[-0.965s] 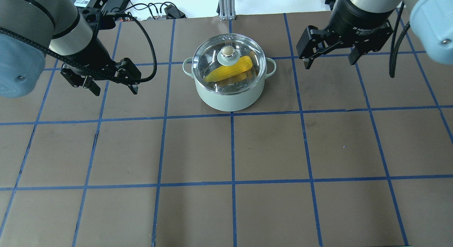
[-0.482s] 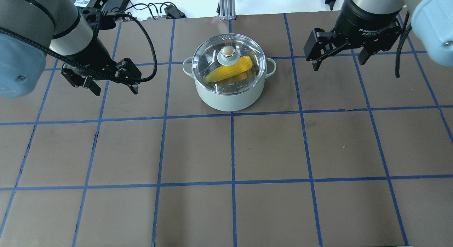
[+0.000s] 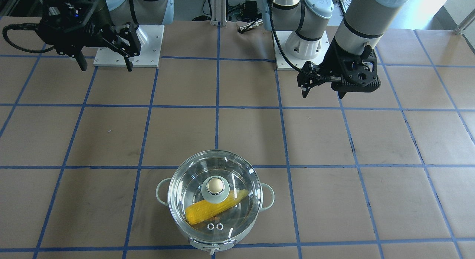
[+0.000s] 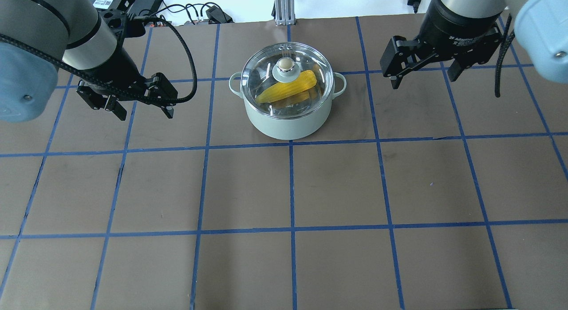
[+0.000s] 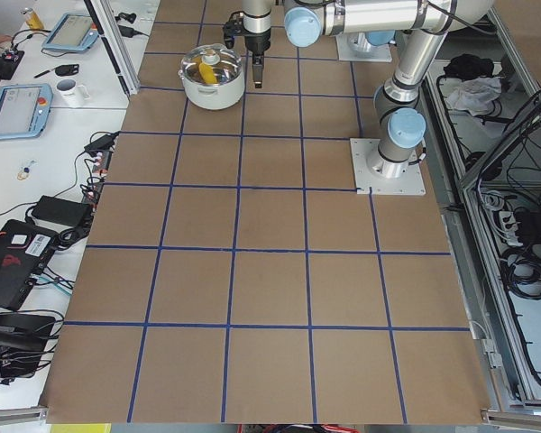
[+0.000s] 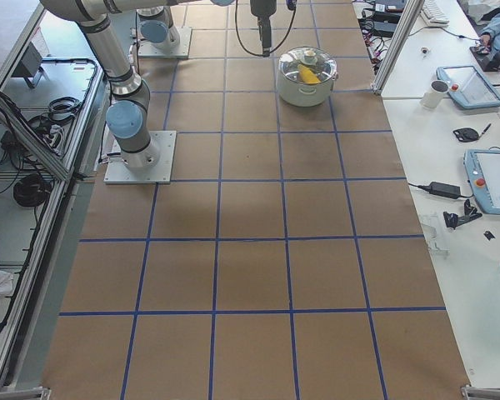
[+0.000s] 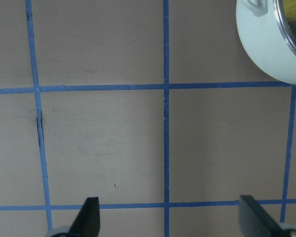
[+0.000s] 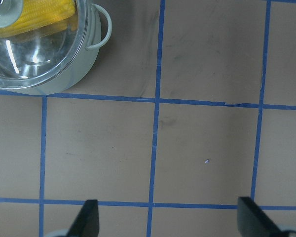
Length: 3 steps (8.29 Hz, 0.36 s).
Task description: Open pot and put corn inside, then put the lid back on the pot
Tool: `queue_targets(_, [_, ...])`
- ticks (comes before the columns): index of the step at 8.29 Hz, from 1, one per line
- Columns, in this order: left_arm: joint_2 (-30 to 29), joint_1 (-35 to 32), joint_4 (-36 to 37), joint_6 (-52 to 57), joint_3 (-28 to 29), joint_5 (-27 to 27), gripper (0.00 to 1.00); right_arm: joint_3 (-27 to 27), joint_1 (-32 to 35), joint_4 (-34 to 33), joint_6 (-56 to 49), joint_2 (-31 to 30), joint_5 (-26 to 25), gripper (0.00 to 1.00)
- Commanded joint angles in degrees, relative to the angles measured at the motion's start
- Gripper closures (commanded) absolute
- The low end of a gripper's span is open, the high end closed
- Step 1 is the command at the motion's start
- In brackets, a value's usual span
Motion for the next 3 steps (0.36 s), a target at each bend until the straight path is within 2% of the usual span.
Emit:
queue_targets(1, [0.0,0.0,0.1,0.0,0.0,-0.1,0.00,0.0,0.0,-0.8,0.0,0.1,-0.2,0.00])
queue_targets(3, [0.0,0.0,0.0,0.1,0.0,-0.1,0.00,0.0,0.0,-0.8,0.1,0.1,0.0,0.00])
